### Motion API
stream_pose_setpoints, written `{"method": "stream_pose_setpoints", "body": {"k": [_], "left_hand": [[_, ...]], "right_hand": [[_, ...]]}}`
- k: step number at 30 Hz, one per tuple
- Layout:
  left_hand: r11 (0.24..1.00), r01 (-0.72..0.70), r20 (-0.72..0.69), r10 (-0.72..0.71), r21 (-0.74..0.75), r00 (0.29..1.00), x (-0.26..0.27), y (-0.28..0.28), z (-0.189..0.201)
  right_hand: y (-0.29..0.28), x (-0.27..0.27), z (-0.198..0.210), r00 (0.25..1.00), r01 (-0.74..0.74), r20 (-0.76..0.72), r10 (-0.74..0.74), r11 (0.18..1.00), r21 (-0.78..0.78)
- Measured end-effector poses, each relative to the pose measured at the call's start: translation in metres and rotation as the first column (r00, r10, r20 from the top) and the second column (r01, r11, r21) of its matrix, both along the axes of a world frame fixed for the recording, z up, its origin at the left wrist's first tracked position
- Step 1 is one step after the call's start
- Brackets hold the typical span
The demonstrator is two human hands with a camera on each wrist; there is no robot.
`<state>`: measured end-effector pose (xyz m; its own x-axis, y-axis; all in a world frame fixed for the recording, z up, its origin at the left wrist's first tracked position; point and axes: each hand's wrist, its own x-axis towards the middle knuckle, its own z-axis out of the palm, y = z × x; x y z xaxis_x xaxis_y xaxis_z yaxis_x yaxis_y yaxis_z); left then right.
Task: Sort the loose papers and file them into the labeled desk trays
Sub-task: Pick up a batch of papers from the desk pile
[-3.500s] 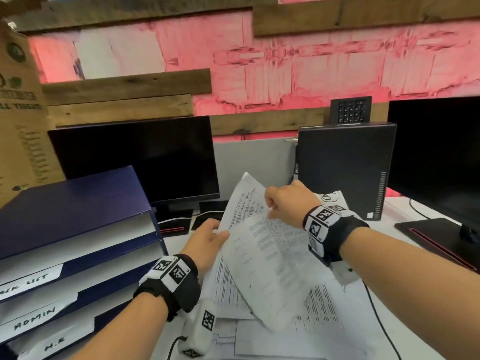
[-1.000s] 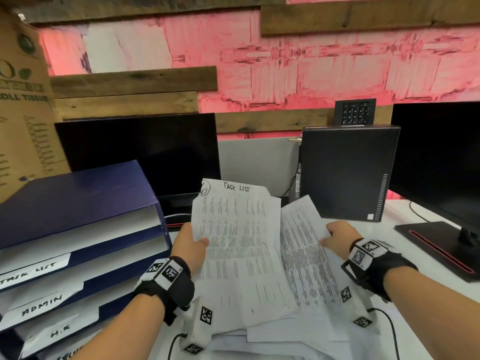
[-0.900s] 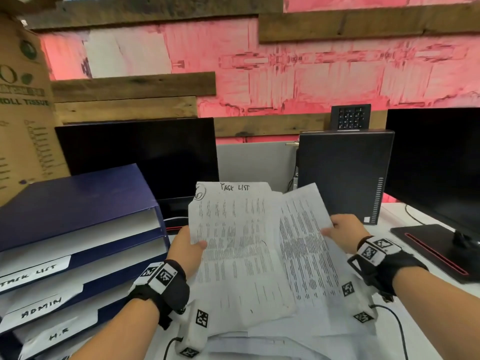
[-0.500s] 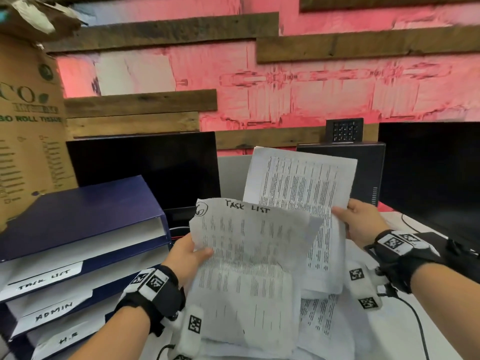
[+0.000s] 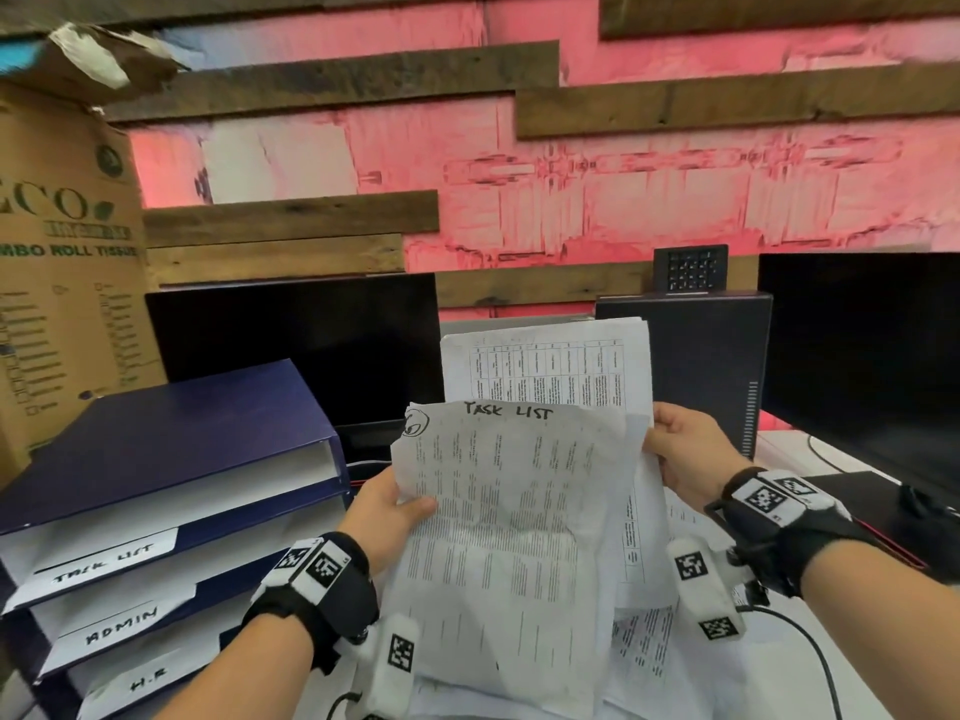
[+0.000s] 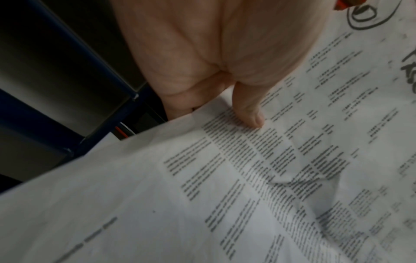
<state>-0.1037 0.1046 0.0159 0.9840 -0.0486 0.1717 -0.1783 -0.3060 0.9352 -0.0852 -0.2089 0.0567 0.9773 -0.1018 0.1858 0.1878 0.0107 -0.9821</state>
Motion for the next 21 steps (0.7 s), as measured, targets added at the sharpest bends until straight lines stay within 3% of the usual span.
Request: {"method": "stream_pose_setpoints", "body": {"k": [8,17,21], "left_hand": [[0.999,-0.032,0.027,0.031,0.008,0.999,-0.003,0.008,-0.005],[0.986,-0.163,0.039,0.165,-0.045,0.986,-0.017,0.035,-0.014],[0.981,-0.182,0.025,0.184,-0.065,0.983,-0.024,0.045,-0.016]], "right_hand": [[0.018,-0.011,0.001,0.995,-0.098,-0.029,0.098,0.995,0.007],[0.055,-0.026,-0.003,0.964,-0.268,-0.015,0.267,0.962,-0.047],[0.073,-0.029,-0.006,0.965,-0.263,-0.011,0.262,0.964,-0.042]]}}
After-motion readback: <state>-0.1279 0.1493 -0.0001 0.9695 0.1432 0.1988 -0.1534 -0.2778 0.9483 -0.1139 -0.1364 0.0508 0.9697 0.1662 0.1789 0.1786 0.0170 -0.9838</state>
